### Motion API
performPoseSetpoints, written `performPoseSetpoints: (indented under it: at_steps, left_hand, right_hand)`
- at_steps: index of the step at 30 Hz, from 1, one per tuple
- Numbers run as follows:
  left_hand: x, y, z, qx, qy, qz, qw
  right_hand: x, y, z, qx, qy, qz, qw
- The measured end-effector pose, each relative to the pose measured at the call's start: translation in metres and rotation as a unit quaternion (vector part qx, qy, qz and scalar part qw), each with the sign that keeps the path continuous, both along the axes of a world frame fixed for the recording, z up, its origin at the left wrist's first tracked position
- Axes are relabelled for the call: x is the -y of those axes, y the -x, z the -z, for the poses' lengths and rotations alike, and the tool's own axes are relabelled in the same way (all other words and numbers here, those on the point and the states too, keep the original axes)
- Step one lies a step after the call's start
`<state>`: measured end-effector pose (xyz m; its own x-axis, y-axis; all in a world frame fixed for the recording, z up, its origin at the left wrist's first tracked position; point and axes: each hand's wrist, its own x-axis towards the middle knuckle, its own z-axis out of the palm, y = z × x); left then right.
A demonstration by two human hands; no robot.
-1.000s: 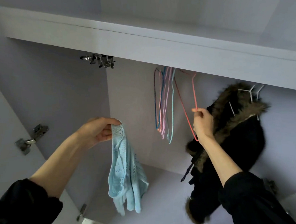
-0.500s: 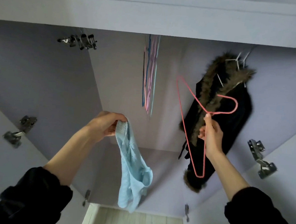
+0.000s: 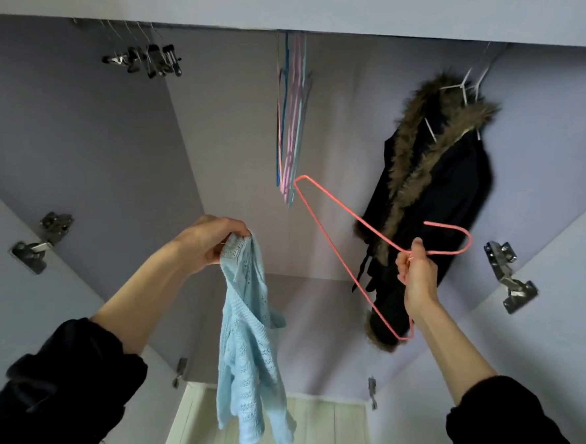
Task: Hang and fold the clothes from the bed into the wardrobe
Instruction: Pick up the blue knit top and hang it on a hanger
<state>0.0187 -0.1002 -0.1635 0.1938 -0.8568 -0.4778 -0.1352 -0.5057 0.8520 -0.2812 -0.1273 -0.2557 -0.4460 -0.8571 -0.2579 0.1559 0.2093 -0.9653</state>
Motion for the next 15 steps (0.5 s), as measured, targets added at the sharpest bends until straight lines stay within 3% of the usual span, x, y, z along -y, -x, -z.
performPoseSetpoints:
  at_steps: [4, 6, 10, 15]
  left_hand:
    - [-0.006, 0.002, -0.005, 0.024, 0.001, 0.009, 1.0]
    - [-0.01, 0.004, -0.01, 0.028, 0.009, 0.019, 0.999]
    - [-0.018, 0.012, -0.025, 0.068, 0.037, 0.074, 0.994]
    - [-0.029, 0.015, -0.036, 0.108, 0.074, 0.143, 0.981]
  right_hand:
    - [-0.007, -0.005, 0.001, 0.246, 0.018, -0.028, 0.969]
    - [-0.011, -0.01, -0.002, 0.324, 0.023, -0.033, 0.945]
    - [-0.015, -0.03, -0.016, 0.421, 0.04, -0.053, 0.904]
    - [-0.014, -0.06, -0.036, 0.466, 0.068, -0.117, 0.874]
